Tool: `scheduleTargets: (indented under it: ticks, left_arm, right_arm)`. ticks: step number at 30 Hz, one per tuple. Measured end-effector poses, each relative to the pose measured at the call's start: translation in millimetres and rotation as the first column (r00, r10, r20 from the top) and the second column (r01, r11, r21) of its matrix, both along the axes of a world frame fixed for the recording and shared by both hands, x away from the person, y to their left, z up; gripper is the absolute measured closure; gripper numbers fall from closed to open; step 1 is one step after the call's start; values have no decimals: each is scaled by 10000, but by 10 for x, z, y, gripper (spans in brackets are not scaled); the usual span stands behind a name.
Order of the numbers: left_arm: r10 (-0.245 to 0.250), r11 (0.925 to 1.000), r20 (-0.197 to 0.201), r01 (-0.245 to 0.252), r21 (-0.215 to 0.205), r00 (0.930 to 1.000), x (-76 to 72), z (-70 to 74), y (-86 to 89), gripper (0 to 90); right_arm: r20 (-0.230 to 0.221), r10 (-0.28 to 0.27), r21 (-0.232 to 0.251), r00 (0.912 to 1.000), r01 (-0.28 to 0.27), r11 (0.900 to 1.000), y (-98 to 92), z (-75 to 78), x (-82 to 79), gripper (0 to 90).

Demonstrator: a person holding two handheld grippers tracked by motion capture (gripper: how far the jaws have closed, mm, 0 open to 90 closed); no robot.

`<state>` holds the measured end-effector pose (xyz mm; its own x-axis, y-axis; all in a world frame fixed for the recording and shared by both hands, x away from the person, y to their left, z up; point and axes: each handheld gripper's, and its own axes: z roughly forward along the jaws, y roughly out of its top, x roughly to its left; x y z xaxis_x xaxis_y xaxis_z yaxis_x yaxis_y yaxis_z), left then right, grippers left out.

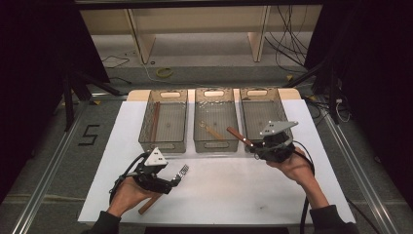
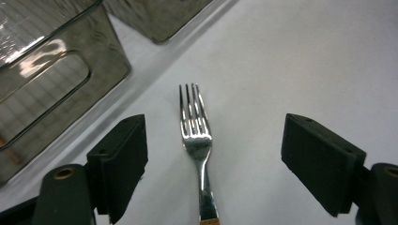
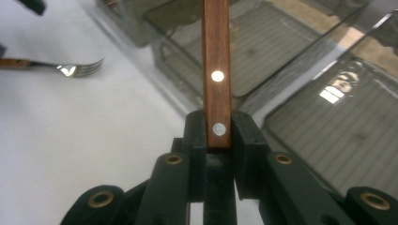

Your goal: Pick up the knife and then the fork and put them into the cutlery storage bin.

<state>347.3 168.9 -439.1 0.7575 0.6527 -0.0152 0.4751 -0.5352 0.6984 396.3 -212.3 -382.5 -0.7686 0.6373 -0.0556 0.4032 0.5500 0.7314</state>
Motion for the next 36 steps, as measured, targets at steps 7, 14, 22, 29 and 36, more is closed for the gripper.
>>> scheduleTargets:
  ticks: [7, 14, 22, 29, 36]
  left_arm:
    - [259, 9997, -116, -259, 18, 9996, -9, -23, 91, 221]
    - [593, 9982, -190, -592, 77, 9981, -19, -46, 187, 219]
    - [806, 9967, -377, -802, 101, 9960, -47, -84, 254, 217]
    - [836, 9961, -465, -822, 310, 9954, -43, -73, 271, 210]
    - [889, 9957, -554, -874, 293, 9945, -47, -72, 290, 210]
  right_arm:
    - [-17, -913, 91, 9958, 913, 9958, -95, 88, 307, 783]
    - [-225, -1936, 215, 9808, 1941, 9808, -185, 124, 607, 783]
    - [-378, -2878, 70, 9569, 2883, 9575, -251, 85, 936, 782]
    - [-567, -3402, -111, 9386, 3402, 9403, -264, 39, 1172, 782]
    - [-820, -3793, -199, 9216, 3790, 9252, -253, 10, 1334, 782]
